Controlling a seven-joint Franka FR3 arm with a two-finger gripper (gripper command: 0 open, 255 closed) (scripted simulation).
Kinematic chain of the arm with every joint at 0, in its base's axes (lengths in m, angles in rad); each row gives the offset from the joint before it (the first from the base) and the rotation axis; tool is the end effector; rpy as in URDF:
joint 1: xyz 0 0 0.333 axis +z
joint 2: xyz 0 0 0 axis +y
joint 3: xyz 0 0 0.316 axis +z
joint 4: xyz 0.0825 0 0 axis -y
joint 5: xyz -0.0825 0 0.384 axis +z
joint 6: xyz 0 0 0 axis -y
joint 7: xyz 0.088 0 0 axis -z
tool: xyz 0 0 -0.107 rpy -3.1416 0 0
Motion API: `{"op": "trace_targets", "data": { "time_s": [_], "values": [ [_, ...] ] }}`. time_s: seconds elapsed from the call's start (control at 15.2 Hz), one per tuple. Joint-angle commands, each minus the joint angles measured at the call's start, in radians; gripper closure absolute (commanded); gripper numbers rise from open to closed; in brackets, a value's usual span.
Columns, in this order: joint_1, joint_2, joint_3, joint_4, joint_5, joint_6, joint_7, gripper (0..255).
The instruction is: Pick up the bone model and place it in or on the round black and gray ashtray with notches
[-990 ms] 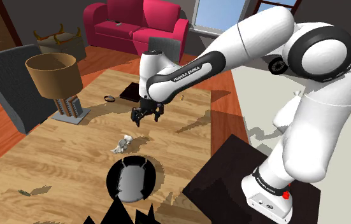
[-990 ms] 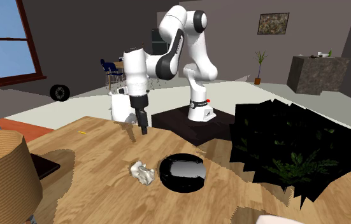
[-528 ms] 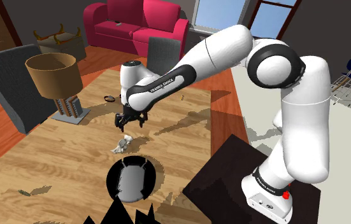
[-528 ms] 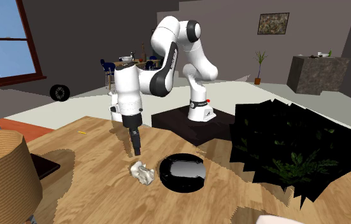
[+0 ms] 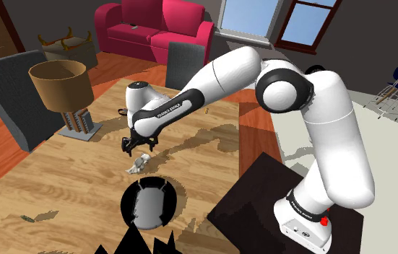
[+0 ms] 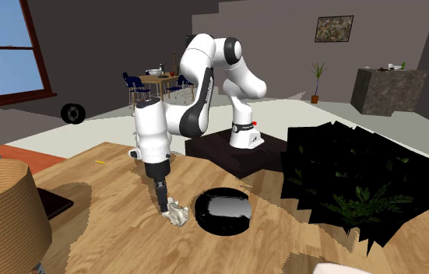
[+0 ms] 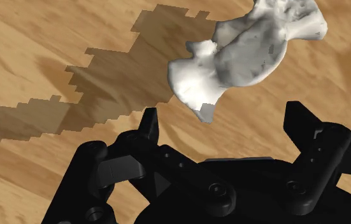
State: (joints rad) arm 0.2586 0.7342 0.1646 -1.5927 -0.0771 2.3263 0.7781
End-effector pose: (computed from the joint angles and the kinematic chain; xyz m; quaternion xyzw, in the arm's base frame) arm 0.6430 0.2713 0.2072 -0.9848 0.1713 0.0109 0.0249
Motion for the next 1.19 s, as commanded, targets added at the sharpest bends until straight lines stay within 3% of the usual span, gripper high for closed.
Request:
{"op": "trace_targets", "data": {
  "time_s": [0.0, 0.59, 0.66, 1.12],
  "values": [
    [0.002, 0.021, -0.002, 0.006, -0.002, 0.015, 0.000, 0],
    [0.004, 0.036, -0.004, 0.009, -0.004, 0.027, 0.001, 0],
    [0.004, 0.036, -0.004, 0.009, -0.004, 0.027, 0.001, 255],
    [0.004, 0.037, -0.004, 0.010, -0.004, 0.027, 0.001, 255]
  ]
}}
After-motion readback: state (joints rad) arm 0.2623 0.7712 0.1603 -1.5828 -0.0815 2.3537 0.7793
